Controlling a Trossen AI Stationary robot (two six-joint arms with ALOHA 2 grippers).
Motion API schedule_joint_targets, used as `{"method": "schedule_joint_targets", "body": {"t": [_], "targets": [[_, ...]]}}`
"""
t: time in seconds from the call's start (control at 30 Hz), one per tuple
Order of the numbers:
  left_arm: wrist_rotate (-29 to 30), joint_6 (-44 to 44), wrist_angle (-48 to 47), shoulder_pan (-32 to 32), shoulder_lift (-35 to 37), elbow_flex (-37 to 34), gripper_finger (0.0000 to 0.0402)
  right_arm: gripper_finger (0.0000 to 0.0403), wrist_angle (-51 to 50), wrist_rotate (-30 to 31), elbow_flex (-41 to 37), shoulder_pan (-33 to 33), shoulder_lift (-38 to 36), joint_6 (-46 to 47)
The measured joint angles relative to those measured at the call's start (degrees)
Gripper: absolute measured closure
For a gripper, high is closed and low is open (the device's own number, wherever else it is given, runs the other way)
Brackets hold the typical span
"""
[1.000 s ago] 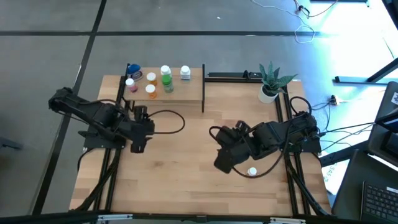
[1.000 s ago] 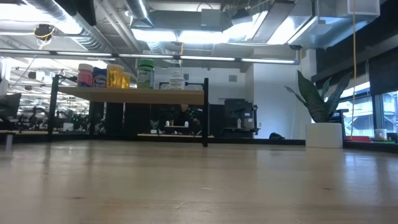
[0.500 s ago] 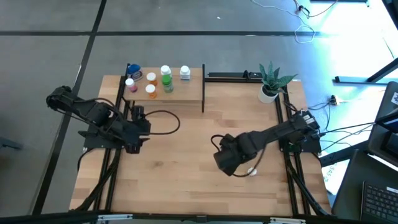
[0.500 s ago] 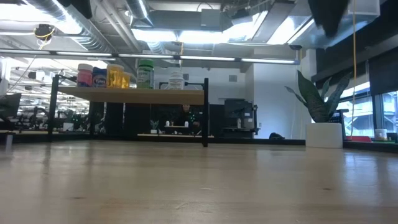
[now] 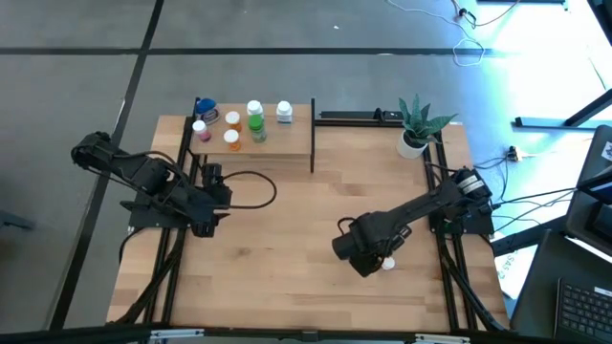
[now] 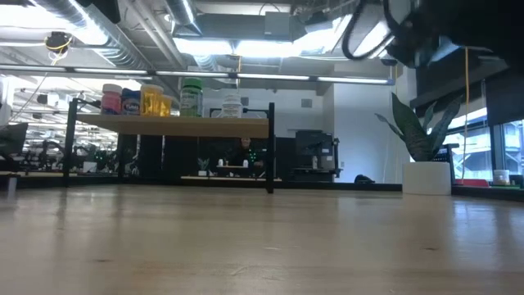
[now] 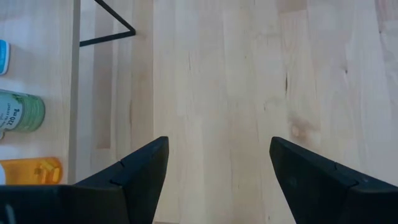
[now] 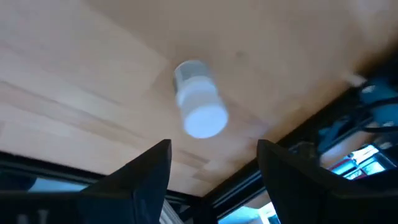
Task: Pick and place medicine bottles onto shelf by color
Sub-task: Put the white and black pill bottle on the shelf
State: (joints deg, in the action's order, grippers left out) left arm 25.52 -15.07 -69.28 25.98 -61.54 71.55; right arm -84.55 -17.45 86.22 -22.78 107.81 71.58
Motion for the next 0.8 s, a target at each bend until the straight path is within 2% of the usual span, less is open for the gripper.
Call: {"method": "schedule_joint_targets", "body": {"t": [0.2, 0.8], "targets": [[0.0, 0.0, 0.2, 0.0, 0.0, 0.0, 0.0127, 0.0163, 4.1, -2.2, -4.8, -1.0, 0.0, -0.3], [0.0, 0.1, 1.3, 0.0, 0.0, 0.0, 0.0127, 0.0163, 8.8, -2.2, -9.6, -1.1, 0.1, -1.3]]}}
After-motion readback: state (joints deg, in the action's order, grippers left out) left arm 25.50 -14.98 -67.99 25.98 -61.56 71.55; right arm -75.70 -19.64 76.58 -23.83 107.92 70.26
